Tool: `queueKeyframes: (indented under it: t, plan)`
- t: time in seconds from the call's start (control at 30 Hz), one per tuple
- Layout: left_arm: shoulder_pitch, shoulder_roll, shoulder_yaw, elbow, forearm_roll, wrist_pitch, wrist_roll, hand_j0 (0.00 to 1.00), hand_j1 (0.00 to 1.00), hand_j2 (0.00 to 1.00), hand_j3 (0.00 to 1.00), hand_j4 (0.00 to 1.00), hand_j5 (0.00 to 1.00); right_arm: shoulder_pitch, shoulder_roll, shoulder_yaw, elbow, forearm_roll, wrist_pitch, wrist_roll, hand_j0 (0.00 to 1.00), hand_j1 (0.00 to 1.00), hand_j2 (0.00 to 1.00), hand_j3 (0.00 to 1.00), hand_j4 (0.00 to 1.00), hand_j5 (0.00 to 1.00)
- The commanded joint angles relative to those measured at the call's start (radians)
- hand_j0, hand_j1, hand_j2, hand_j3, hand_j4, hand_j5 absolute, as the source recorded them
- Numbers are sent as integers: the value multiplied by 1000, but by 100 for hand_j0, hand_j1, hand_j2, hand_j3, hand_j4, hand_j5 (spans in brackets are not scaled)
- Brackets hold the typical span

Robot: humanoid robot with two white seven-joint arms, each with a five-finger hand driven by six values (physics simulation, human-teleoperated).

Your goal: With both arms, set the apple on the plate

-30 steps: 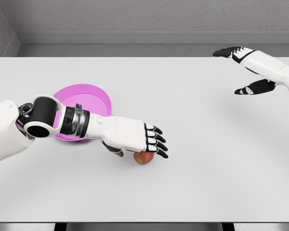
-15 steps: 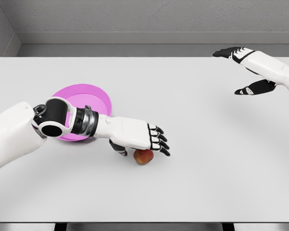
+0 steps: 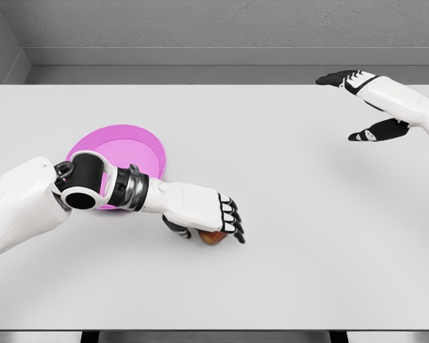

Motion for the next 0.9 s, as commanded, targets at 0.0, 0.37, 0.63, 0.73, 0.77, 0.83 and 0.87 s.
queueKeyframes:
  t: [0.0, 0.37, 0.63, 0.73, 0.77, 0.83, 0.87]
  plan:
    - [0, 2, 0, 0, 5, 2, 0, 89, 89, 89, 89, 89, 89, 0, -1, 0, -1, -6, 3, -1, 100, 100, 100, 100, 100, 100]
    - [0, 4, 0, 1, -5, 2, 0, 87, 87, 87, 87, 87, 87, -3, -1, 0, -1, -8, 3, -1, 100, 100, 100, 100, 100, 100]
    - [0, 0, -2, 1, -10, 2, 0, 83, 83, 83, 83, 83, 83, -2, -1, 9, -3, -8, 3, -1, 100, 100, 100, 100, 100, 100]
    - [2, -3, -8, 1, -11, 2, 0, 80, 80, 80, 80, 80, 80, 0, -1, 9, -4, -8, 3, -1, 100, 100, 100, 100, 100, 100]
    - [2, -4, -10, 1, -13, 2, 0, 79, 79, 79, 79, 79, 79, 0, -2, 9, -4, -8, 3, -1, 100, 100, 100, 100, 100, 100]
    - [2, -4, -11, 1, -14, 2, 0, 77, 77, 77, 77, 77, 77, 0, -2, 9, -4, -8, 3, -1, 100, 100, 100, 100, 100, 100]
    - [2, -4, -13, 0, -14, 2, 0, 75, 75, 75, 75, 75, 75, -2, -16, 9, -4, -8, 3, -1, 100, 100, 100, 100, 100, 100]
